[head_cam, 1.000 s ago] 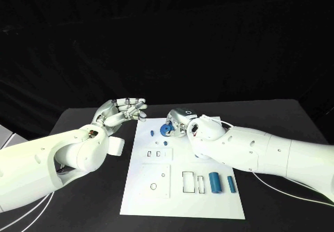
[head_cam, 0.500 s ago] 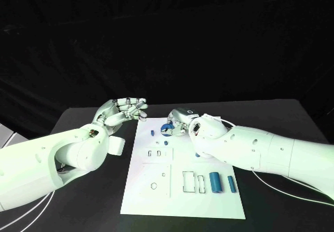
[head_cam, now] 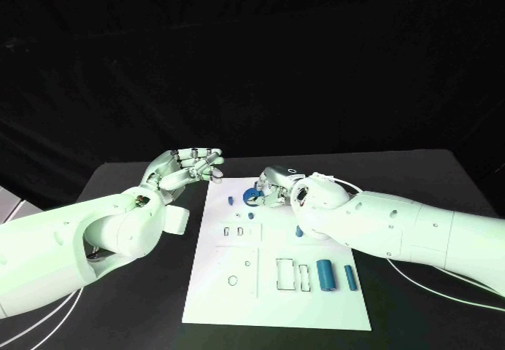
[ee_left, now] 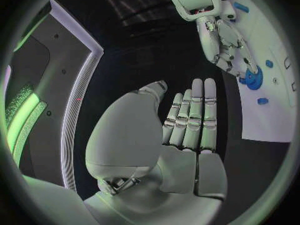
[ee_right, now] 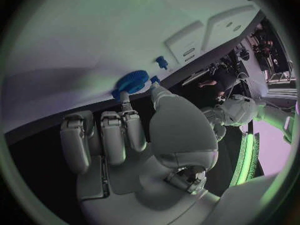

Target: Assemble the parts on the task board

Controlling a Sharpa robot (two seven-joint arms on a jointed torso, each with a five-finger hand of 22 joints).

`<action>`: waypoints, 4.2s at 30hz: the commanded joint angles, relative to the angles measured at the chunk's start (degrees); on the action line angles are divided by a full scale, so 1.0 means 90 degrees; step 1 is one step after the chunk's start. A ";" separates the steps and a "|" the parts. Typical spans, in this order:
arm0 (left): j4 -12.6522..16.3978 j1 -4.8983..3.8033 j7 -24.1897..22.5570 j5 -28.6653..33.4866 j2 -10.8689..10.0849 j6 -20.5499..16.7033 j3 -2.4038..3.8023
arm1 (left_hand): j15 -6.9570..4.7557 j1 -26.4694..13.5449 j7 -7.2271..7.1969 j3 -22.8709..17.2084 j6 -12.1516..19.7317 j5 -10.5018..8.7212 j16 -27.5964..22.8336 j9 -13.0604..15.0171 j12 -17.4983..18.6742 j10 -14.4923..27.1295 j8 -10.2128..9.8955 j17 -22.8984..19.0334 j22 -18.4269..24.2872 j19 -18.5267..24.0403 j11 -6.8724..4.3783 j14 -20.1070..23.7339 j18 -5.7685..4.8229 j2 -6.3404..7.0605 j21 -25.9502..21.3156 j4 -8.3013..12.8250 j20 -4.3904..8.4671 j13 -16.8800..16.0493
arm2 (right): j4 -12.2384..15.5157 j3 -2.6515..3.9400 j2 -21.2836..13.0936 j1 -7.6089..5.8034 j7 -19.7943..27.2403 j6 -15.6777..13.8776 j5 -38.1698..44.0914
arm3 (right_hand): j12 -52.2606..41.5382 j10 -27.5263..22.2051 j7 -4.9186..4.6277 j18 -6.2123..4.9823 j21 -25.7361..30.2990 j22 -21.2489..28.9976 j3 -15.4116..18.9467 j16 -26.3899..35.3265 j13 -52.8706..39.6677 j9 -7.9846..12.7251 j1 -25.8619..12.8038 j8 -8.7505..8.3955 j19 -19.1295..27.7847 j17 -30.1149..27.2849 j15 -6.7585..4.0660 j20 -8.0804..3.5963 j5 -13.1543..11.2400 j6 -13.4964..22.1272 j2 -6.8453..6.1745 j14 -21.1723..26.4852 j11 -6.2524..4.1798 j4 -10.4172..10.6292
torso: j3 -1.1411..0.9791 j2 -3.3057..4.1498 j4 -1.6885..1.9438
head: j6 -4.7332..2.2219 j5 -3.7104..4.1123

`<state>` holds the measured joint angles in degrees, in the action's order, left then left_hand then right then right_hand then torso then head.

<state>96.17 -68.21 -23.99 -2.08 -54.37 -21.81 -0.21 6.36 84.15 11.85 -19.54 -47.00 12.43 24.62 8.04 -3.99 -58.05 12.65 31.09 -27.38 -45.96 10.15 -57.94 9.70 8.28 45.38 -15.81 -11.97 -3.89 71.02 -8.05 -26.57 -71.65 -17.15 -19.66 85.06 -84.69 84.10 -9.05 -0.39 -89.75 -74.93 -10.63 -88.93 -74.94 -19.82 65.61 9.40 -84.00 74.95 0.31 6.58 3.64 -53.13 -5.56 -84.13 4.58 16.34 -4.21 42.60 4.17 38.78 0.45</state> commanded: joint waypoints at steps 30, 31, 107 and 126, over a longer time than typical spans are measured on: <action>-0.0087 -0.0004 -0.0072 0.0018 -0.0014 0.0158 0.0004 | 0.0031 -0.0205 0.0173 0.0055 0.0064 -0.0057 0.0053 -0.0010 0.0019 0.0097 -0.0038 0.0063 -0.0045 0.0130 0.0004 0.0069 0.0071 0.0057 0.0087 -0.0026 -0.0033 -0.0001 | 0.1870 0.0084 -0.3189 -0.0464 0.1625 -0.0108 -0.1785 | 0.0380 -0.0126 0.0010 0.0043 -0.0028 -0.1674 -0.0513 0.0046 -0.0843 0.0081 0.1494 -0.0078 -0.0667 0.1294 -0.0018 -0.0030 -0.0023 0.0023 -0.0622 -0.0558 -0.0039 -0.0620 | -0.0087 -0.0137 -0.0287 | -0.0138 0.0216; -0.0095 -0.0004 -0.0071 0.0013 -0.0010 0.0163 0.0004 | 0.0031 -0.0202 0.0173 0.0055 0.0063 -0.0056 0.0054 -0.0010 0.0019 0.0096 -0.0038 0.0064 -0.0046 0.0131 0.0004 0.0069 0.0071 0.0057 0.0088 -0.0023 -0.0033 -0.0002 | 0.1854 0.0083 -0.3244 -0.0464 0.1673 -0.0046 -0.1781 | 0.0388 -0.0132 0.0013 0.0043 -0.0028 -0.1674 -0.0517 0.0041 -0.0837 0.0083 0.1546 -0.0077 -0.0667 0.1306 -0.0020 -0.0032 -0.0022 0.0022 -0.0639 -0.0561 -0.0040 -0.0639 | -0.0095 -0.0134 -0.0284 | -0.0142 0.0224; -0.0231 0.0000 -0.0032 -0.0035 -0.0006 0.0210 0.0001 | 0.0024 -0.0061 0.0185 -0.0019 0.0057 -0.0033 0.0086 -0.0010 0.0014 0.0102 -0.0038 0.0108 -0.0087 0.0174 0.0006 0.0074 0.0080 0.0028 0.0160 0.0096 -0.0034 -0.0004 | 0.0866 0.0047 -0.2438 0.0052 0.0895 -0.0247 -0.0983 | 0.0256 0.0028 0.0262 0.0043 -0.0028 -0.1674 -0.1277 0.0019 -0.0954 0.0010 0.1884 0.0308 -0.0667 0.1373 -0.0243 -0.0227 -0.0024 -0.0679 -0.0262 -0.0578 -0.0257 -0.0823 | -0.0113 -0.0142 -0.0266 | 0.0067 0.0172; -0.0271 -0.0001 -0.0001 -0.0039 -0.0019 0.0153 -0.0002 | 0.0024 -0.0048 0.0186 -0.0034 0.0060 -0.0032 0.0088 -0.0011 0.0015 0.0106 -0.0040 0.0113 -0.0094 0.0180 0.0007 0.0076 0.0081 0.0017 0.0173 0.0106 -0.0035 -0.0004 | 0.1482 0.0051 -0.2358 -0.0239 0.0293 -0.0745 -0.0808 | 0.0272 0.0027 0.0277 0.0043 -0.0028 -0.1674 -0.1491 0.0056 -0.0949 -0.0032 0.1821 0.0426 -0.0667 0.1299 -0.0247 -0.0253 -0.0020 -0.0694 -0.0180 -0.0560 -0.0292 -0.0867 | -0.0043 -0.0159 -0.0267 | 0.0061 0.0063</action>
<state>93.69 -68.17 -23.83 -2.20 -54.65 -20.83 -0.25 6.57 83.01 12.07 -19.93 -46.80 12.16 25.06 8.01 -3.99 -57.44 12.65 32.06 -28.17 -44.82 10.34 -57.73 9.70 8.52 46.76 -15.09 -12.31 -3.90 83.72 -7.59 -48.04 -73.72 -12.03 -25.41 76.54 -82.24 83.94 -6.37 -0.39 -89.75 -74.90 -23.75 -88.49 -74.90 -19.18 82.10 12.89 -83.90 74.91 -1.77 4.61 3.29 -59.30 -7.59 -83.92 2.35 8.47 -4.88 41.23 1.81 39.29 1.37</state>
